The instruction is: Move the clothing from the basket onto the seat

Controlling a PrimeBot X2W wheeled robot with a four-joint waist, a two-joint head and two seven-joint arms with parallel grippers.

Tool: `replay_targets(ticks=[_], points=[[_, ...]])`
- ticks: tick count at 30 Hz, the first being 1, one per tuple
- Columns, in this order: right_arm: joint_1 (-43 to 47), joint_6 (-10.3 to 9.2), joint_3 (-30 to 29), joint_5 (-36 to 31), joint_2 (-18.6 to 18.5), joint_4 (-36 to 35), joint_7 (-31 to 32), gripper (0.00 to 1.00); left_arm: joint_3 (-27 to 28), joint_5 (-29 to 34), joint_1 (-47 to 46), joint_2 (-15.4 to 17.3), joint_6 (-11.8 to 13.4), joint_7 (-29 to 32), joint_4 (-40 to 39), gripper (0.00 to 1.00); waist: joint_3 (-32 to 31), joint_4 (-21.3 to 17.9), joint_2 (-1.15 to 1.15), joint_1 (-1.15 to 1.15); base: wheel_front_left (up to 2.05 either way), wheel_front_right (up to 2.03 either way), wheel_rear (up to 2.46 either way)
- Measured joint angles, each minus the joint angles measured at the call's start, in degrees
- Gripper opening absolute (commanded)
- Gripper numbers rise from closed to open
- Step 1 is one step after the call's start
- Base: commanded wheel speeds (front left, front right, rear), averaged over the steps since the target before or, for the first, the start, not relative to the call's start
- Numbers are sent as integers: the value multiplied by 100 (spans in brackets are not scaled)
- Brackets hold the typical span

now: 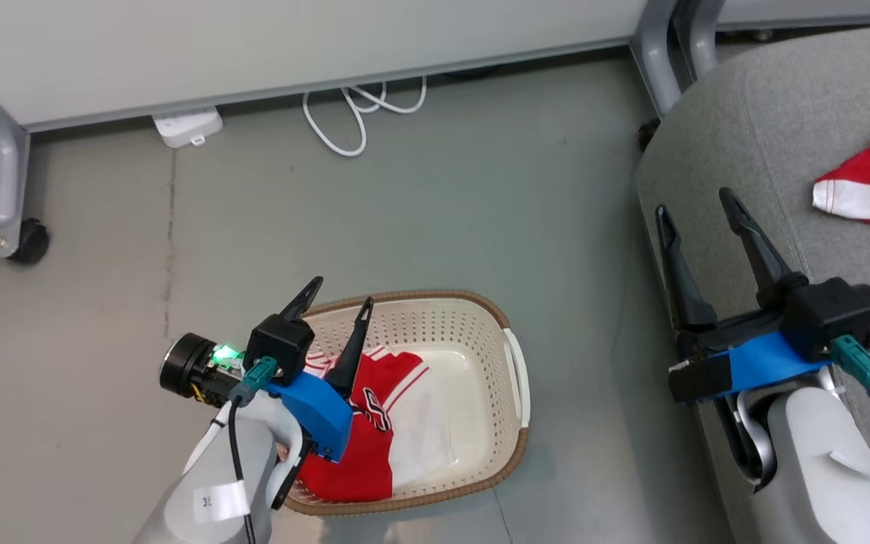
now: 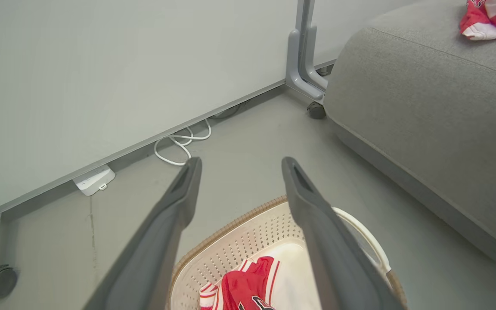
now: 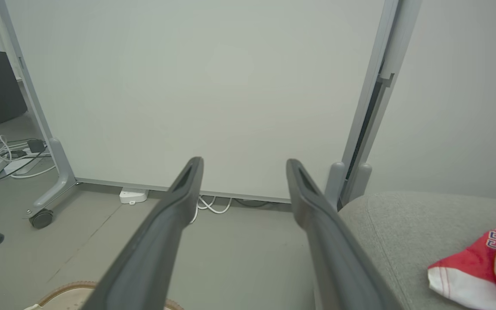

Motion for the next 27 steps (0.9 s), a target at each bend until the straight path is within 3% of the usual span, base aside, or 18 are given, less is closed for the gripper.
replay_targets(ticks=[8,18,27], points=[[-485,0,145,35,-18,-101,0,100,-1116,-199,-701,176,-2,-1,1056,100,760,-319,0,0,0,0,0],[-893,0,210,23,-8,-263,0,100,-2471,-522,-1575,174,-2,34,2285,100,1710,-584,0,0,0,0,0],[-1180,0,223,-12,-26,-405,0,100,-3495,-867,-2040,214,-2,397,2902,100,2460,-691,0,0,0,0,0]])
